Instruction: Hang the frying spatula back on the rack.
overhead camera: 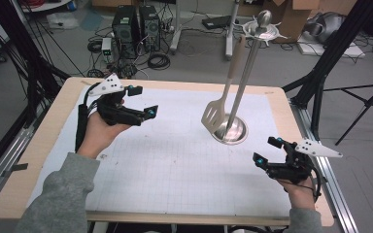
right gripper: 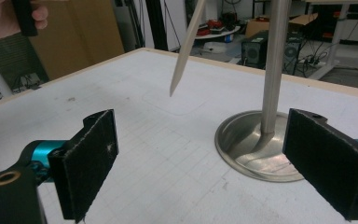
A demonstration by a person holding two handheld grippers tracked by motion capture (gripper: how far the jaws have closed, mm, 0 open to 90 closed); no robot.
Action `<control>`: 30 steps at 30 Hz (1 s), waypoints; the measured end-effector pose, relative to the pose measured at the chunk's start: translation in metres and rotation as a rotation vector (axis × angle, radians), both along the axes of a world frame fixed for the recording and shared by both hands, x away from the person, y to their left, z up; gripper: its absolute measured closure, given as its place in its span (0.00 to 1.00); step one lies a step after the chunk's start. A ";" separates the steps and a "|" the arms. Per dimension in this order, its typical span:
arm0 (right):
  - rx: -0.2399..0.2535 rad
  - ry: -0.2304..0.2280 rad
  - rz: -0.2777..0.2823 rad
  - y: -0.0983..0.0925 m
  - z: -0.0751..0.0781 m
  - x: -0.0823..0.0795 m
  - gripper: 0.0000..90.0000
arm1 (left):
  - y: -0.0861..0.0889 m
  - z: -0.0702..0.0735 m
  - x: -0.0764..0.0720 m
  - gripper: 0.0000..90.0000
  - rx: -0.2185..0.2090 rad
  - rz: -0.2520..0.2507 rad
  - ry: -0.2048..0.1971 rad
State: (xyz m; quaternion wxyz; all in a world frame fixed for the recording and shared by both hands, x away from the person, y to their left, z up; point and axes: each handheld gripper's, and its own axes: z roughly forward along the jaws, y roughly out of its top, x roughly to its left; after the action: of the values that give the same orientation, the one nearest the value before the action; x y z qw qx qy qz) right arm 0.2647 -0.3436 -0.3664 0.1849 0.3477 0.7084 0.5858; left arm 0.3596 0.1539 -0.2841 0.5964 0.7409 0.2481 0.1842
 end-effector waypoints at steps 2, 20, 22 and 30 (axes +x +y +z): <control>0.002 0.000 0.001 0.001 0.000 0.000 0.10 | 0.006 -0.003 -0.004 0.12 0.014 0.008 -0.006; -0.006 -0.006 -0.005 0.007 0.001 0.008 0.10 | 0.075 -0.022 -0.031 0.12 -0.061 0.133 -0.024; -0.004 -0.007 -0.003 0.008 0.001 0.009 0.10 | 0.080 -0.024 -0.033 0.12 -0.066 0.142 -0.023; -0.028 -0.019 -0.010 0.010 0.003 0.012 0.10 | 0.095 -0.032 -0.043 0.12 -0.020 0.190 -0.027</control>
State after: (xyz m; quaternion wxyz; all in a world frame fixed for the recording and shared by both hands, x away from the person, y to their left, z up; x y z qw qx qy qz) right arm 0.2769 -0.3335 -0.3638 0.1994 0.3430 0.7130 0.5781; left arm 0.3166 0.2491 -0.3158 0.5868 0.7056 0.3109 0.2473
